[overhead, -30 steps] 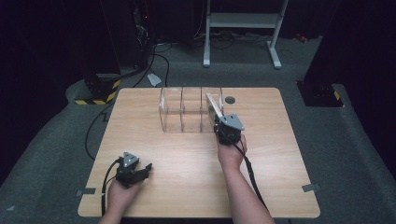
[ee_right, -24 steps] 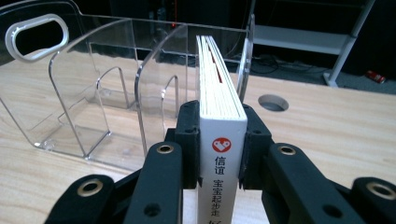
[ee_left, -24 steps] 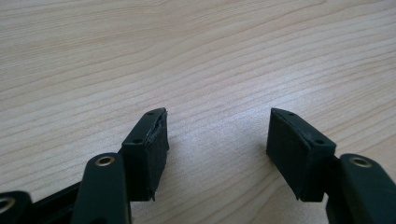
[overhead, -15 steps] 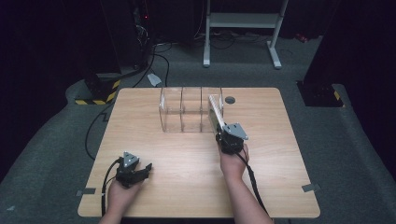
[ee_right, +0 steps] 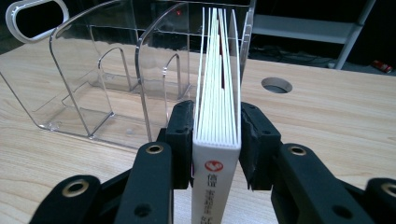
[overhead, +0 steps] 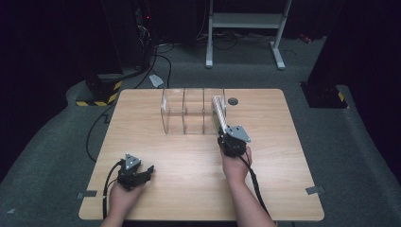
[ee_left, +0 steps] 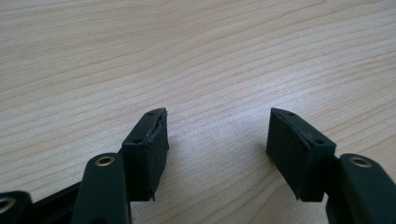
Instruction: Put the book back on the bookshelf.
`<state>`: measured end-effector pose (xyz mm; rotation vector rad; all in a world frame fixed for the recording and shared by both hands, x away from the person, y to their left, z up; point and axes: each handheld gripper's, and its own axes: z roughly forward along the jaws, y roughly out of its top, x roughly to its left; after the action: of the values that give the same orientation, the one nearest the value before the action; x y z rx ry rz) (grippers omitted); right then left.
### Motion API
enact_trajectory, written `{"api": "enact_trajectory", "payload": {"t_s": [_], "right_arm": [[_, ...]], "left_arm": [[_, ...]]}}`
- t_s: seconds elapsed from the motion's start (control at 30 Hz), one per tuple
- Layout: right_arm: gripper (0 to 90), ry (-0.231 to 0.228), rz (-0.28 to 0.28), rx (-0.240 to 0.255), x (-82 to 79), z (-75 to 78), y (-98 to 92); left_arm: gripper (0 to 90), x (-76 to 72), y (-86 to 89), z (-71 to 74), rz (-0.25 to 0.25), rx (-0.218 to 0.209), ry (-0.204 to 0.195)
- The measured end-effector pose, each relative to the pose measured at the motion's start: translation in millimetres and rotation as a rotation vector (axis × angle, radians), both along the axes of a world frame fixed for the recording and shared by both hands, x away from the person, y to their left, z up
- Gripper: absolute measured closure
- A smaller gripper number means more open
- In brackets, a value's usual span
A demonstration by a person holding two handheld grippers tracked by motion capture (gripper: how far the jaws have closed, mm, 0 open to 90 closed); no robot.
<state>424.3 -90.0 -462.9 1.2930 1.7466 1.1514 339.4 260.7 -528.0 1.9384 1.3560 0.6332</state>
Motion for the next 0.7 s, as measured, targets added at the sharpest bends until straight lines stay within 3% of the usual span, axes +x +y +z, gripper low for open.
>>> {"api": "enact_trajectory", "payload": {"t_s": [0.27,0.4,0.7], "right_arm": [[74.7,0.01,-0.018,-0.026,5.6,3.6,5.7],[75.0,-0.037,-0.036,-0.055,6.4,8.6,13.3],[75.0,-0.078,-0.049,-0.065,16.8,17.8,21.0]], "left_arm": [[38.5,0.0,0.1,0.1,-0.001,0.0,0.002],[38.5,0.0,0.1,0.1,-0.001,0.0,0.002],[38.5,0.3,-0.1,0.0,0.003,-0.001,0.0]]}}
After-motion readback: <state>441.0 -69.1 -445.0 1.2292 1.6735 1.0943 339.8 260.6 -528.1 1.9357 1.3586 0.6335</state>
